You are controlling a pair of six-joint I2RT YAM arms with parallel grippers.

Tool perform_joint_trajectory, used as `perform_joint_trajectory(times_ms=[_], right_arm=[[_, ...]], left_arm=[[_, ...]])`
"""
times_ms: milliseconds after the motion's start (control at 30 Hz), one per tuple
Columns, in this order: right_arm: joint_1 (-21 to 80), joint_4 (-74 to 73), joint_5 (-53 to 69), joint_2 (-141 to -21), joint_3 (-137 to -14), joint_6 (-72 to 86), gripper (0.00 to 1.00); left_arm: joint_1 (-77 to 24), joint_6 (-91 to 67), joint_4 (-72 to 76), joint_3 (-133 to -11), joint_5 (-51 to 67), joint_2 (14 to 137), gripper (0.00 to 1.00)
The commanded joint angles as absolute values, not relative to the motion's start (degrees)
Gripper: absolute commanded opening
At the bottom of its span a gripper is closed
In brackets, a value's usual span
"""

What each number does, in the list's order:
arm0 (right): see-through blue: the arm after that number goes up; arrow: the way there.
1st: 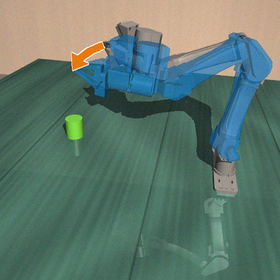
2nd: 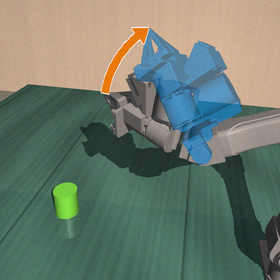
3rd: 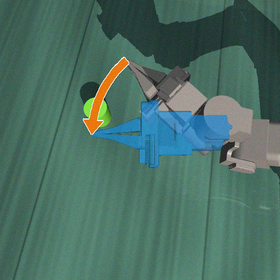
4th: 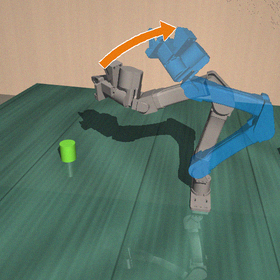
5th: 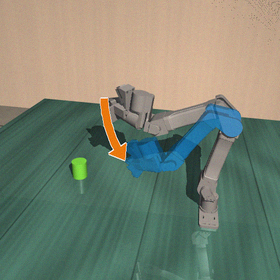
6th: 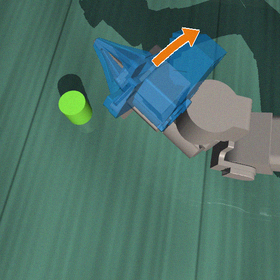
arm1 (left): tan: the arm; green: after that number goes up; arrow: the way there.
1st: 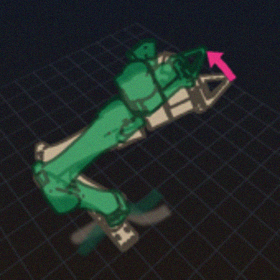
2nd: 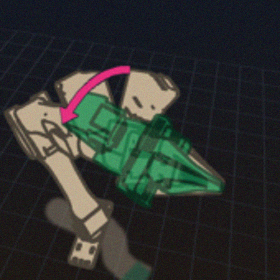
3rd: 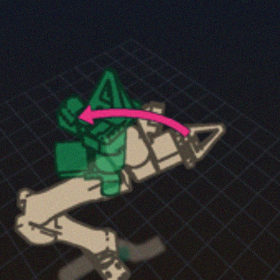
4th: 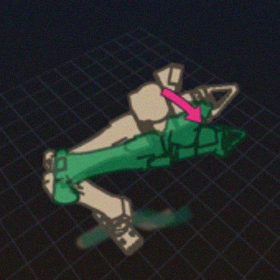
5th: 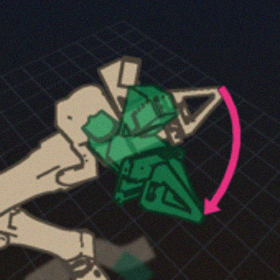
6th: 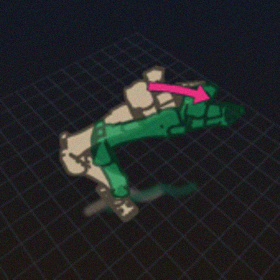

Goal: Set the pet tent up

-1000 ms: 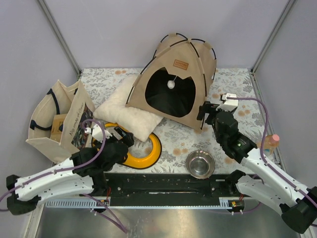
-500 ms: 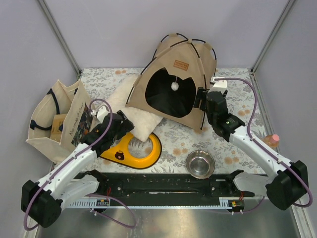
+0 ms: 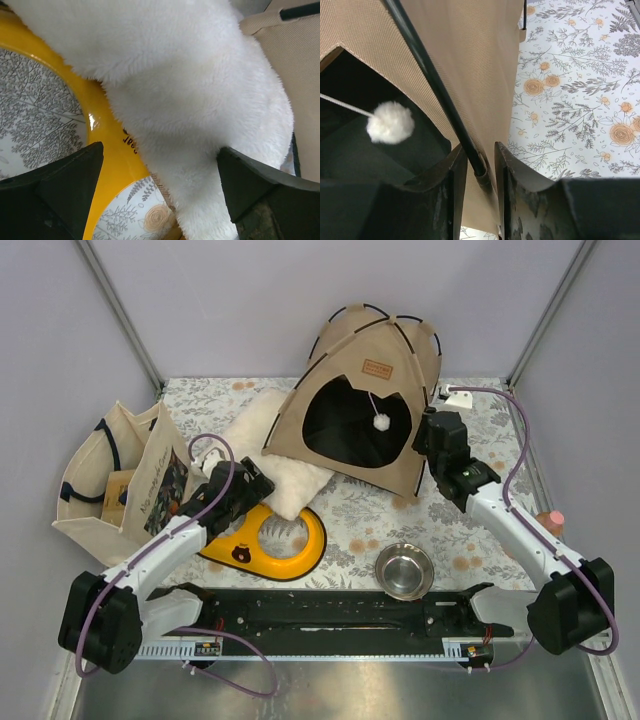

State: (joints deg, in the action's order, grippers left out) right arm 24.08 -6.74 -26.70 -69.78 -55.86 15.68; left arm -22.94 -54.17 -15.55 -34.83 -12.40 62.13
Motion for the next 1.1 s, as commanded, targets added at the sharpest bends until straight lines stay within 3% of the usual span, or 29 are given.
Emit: perform_joint_trajectory(times_ms=[0,100,167,233,267,533,833,1067], right_arm=[[21.98,-6.68,-26.02,-70.22,-58.89,17.49,0.36],[21.01,-6.94,-25.23,-70.05,-58.71,18.02,0.35],[20.66,-6.94,-24.96,-69.70,-58.45,18.46,0.35],[20.39,-6.86,-24.52,-69.17,-58.19,18.72,0.34],[20.30,-6.94,-24.35,-69.00,-58.10,18.89,0.34],[19.43,-6.94,-22.59,-67.68,-57.48,19.78,0.34],[19.07,-6.86,-21.88,-67.68,-56.52,20.92,0.34],[18.90,-7.03,-21.01,-67.94,-56.25,21.80,0.34]], left_arm=[[-21.71,-52.91,-5.28,-34.80,-11.69,62.93,0.98],[-21.53,-52.65,-4.58,-35.95,-10.90,62.67,0.95],[-21.53,-52.73,-4.04,-36.30,-10.46,62.23,0.87],[-21.53,-52.47,-4.04,-36.74,-10.20,62.14,0.73],[-21.45,-52.56,-4.30,-36.91,-10.46,62.31,0.73],[-21.53,-53.27,-3.97,-33.32,-11.95,59.87,0.99],[-21.44,-46.85,8.68,-27.17,-10.46,51.07,0.99],[-21.18,-53.51,2.54,-29.01,-13.36,58.52,0.99]])
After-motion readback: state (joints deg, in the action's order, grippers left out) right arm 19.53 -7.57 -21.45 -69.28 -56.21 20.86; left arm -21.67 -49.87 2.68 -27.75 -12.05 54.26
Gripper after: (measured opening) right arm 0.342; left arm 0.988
